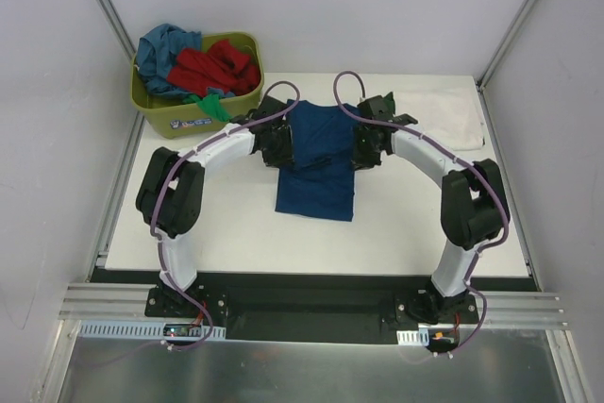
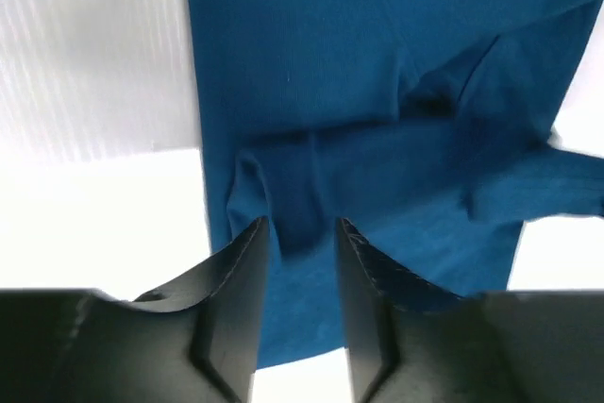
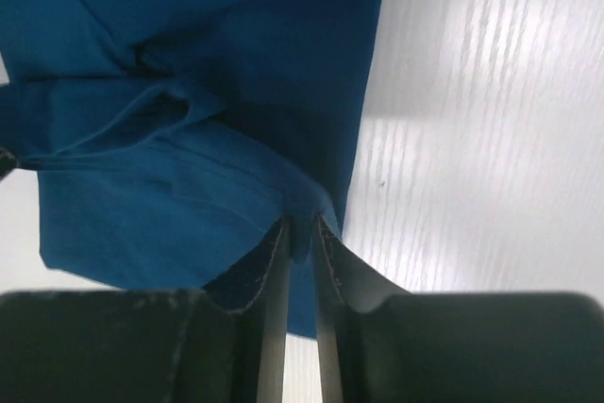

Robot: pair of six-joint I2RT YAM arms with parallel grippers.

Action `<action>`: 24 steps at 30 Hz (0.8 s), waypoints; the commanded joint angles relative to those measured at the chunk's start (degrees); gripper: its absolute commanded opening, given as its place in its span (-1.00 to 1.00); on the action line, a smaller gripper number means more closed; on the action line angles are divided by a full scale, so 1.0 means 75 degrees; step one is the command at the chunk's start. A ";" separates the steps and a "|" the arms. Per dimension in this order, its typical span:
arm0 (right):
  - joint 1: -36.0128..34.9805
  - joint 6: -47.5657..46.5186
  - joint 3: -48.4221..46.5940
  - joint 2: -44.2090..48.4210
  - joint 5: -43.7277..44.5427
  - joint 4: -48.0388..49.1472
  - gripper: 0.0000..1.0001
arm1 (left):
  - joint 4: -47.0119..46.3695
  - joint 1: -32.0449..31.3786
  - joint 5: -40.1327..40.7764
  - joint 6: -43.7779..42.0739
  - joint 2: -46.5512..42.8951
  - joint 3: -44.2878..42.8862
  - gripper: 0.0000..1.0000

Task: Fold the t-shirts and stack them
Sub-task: Fold the folded rectangular tshirt in 1/3 of the way

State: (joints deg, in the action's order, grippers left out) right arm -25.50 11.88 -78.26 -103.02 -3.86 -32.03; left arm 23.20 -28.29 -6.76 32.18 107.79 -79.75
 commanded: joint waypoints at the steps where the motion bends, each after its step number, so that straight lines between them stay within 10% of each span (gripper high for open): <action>1: 0.0247 -0.0201 -0.0708 -0.0244 -0.0212 -0.0134 -0.43 | 0.0012 0.0210 -0.0516 -0.0318 0.0171 -0.0535 0.17; 6: 0.0224 -0.0365 -0.0383 0.0282 -0.0434 -0.0078 0.99 | 0.0000 0.0222 -0.0411 -0.0202 -0.0671 -0.0068 0.99; 13: -0.0162 -0.0213 0.1305 0.1607 -0.1582 0.1000 0.94 | -0.0397 0.0198 -0.0574 0.0442 -0.2463 0.2353 0.99; 24: -0.1217 0.0279 0.0205 -0.0219 -0.1420 0.1540 0.94 | -0.1567 0.0187 -0.0539 0.1438 -0.3896 0.4702 0.99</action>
State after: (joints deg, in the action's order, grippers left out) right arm -34.52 11.55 -72.10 -100.31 -15.44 -23.90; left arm 17.78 -26.63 -10.28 39.00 79.15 -46.09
